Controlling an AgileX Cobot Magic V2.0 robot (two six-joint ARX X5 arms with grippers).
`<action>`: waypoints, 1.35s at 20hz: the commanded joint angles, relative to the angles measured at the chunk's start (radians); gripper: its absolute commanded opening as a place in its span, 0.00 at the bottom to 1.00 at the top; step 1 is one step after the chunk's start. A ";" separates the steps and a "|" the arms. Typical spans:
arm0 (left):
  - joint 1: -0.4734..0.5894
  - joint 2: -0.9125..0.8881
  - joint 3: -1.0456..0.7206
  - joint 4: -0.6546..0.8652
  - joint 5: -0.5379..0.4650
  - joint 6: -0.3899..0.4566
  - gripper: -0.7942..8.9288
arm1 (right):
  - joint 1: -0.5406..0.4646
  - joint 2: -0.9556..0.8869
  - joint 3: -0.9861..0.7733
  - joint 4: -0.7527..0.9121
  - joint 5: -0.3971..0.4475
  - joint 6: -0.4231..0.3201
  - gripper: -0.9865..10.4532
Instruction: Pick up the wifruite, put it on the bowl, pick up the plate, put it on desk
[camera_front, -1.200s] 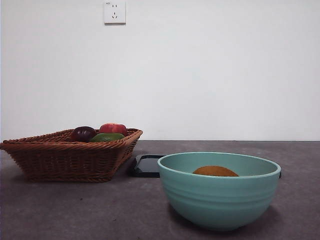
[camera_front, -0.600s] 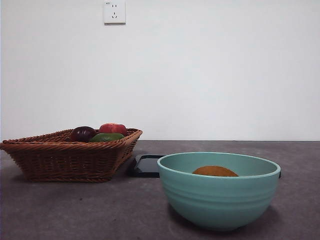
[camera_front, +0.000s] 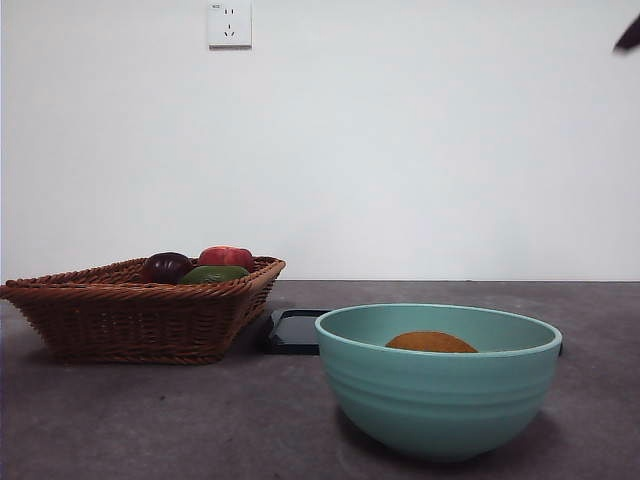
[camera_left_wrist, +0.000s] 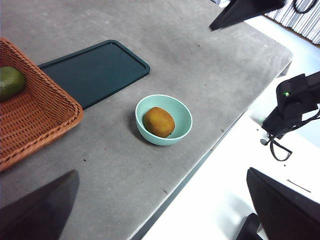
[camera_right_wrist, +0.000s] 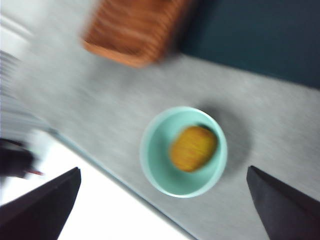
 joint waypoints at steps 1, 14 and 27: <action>-0.010 0.004 0.012 0.008 0.004 0.005 0.70 | 0.062 0.087 0.017 0.006 0.073 -0.010 0.64; -0.010 0.004 0.012 0.008 0.004 0.006 0.70 | 0.192 0.466 0.016 -0.070 0.307 -0.077 0.64; -0.010 0.004 0.012 0.008 0.004 0.006 0.70 | 0.192 0.670 0.016 0.052 0.317 -0.122 0.35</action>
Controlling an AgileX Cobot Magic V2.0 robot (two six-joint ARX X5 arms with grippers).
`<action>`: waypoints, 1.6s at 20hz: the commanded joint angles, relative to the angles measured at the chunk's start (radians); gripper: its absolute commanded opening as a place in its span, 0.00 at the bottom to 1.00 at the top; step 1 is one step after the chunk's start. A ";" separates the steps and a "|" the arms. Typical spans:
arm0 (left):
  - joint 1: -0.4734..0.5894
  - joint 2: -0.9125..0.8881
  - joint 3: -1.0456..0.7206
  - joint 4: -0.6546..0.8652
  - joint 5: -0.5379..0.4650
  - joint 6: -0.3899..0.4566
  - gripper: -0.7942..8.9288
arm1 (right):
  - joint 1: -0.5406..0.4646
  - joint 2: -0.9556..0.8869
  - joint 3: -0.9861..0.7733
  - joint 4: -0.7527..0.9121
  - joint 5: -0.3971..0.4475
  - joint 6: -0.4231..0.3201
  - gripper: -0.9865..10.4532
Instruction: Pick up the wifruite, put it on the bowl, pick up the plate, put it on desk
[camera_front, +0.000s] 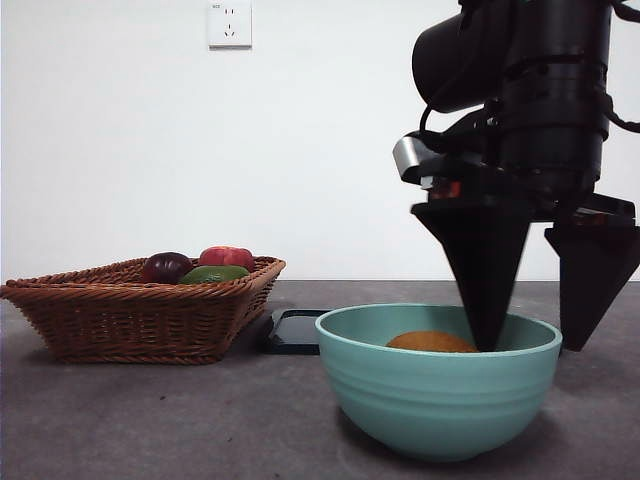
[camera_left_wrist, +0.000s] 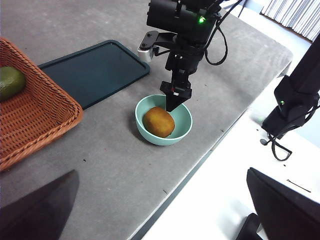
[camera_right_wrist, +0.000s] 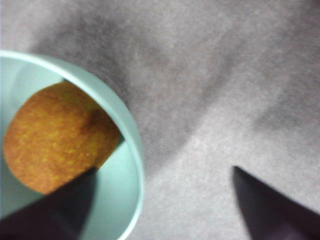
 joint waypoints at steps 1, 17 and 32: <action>-0.010 0.004 0.012 0.008 0.004 0.006 0.70 | 0.010 0.020 0.016 0.005 0.000 -0.012 0.31; -0.010 0.004 0.012 0.008 0.004 0.006 0.70 | 0.008 0.020 0.018 0.039 -0.077 -0.012 0.10; -0.010 0.004 0.012 0.008 0.004 0.006 0.70 | -0.190 0.200 0.513 -0.148 -0.045 -0.081 0.10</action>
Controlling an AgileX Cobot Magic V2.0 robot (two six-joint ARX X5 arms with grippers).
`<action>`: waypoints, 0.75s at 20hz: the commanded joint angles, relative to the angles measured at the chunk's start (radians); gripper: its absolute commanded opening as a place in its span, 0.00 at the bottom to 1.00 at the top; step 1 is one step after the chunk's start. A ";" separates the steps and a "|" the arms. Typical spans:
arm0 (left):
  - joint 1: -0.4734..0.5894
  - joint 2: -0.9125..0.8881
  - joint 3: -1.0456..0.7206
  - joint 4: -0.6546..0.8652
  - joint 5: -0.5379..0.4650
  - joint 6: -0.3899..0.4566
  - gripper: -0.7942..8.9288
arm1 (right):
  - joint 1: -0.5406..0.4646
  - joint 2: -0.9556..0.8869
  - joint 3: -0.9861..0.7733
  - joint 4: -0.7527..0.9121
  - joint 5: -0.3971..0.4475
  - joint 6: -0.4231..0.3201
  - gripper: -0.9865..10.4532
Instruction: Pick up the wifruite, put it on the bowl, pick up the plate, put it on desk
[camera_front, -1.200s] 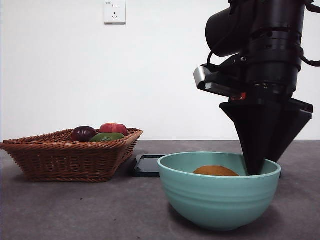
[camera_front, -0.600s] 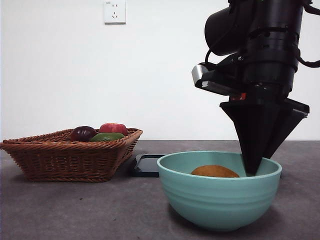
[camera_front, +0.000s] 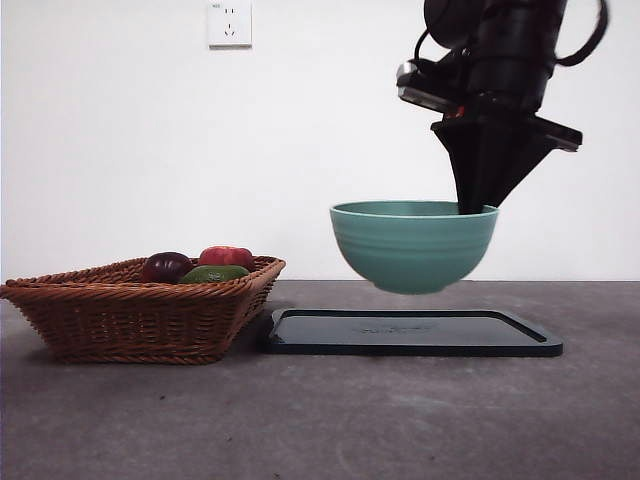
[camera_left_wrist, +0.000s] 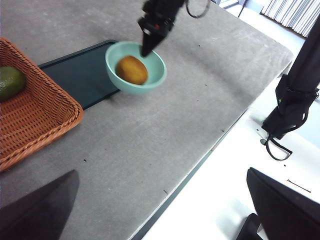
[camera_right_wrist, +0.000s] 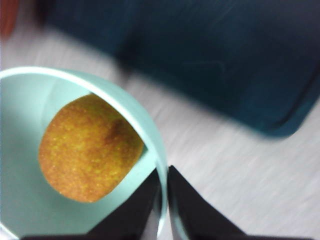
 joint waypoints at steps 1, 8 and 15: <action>-0.010 0.004 0.012 0.008 0.004 0.006 0.70 | -0.025 0.100 0.133 -0.014 0.001 -0.026 0.10; -0.010 0.004 0.012 0.008 0.004 0.006 0.70 | -0.075 0.342 0.436 -0.057 -0.008 -0.029 0.10; -0.010 0.004 0.012 0.008 0.004 0.006 0.70 | -0.073 0.418 0.441 -0.074 -0.007 -0.036 0.10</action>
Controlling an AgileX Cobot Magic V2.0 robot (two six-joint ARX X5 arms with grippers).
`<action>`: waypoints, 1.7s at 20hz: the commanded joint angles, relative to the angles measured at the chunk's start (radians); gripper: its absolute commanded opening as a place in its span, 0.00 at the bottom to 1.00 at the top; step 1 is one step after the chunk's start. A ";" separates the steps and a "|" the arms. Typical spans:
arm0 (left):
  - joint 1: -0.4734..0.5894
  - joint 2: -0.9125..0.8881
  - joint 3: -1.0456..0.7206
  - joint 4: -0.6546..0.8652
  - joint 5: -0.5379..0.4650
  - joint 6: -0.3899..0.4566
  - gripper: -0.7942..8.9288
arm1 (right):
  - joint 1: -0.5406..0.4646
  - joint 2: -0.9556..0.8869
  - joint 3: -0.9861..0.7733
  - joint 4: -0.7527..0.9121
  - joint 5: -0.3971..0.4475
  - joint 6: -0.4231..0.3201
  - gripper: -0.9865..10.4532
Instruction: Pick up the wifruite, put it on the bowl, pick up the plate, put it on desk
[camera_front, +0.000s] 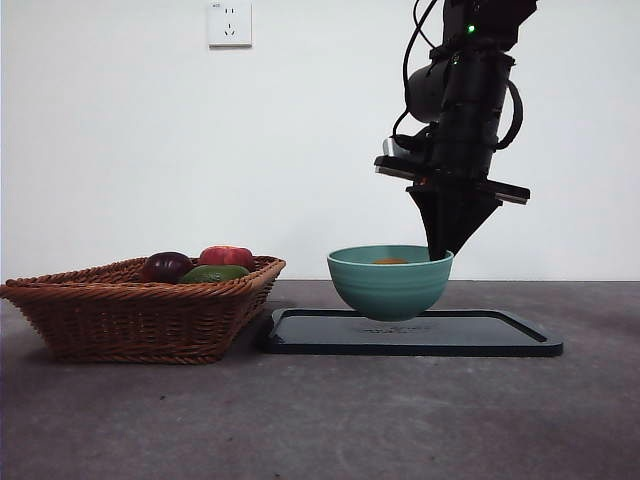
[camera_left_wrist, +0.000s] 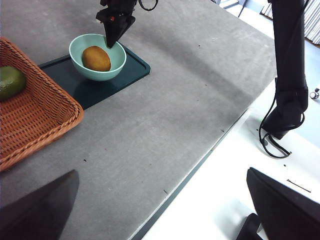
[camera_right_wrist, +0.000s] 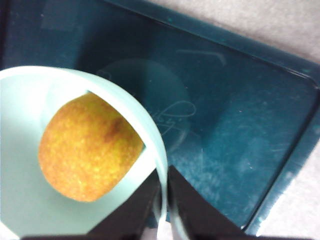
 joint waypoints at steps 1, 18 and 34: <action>-0.010 0.004 0.012 0.008 0.004 0.006 0.70 | 0.006 0.029 0.025 -0.003 -0.002 -0.010 0.10; -0.010 0.004 0.012 0.001 0.004 0.006 0.70 | -0.002 0.055 0.024 -0.034 0.030 0.015 0.45; -0.010 0.004 0.012 0.082 0.003 0.019 0.70 | -0.010 -0.780 -0.311 -0.216 0.130 -0.005 0.57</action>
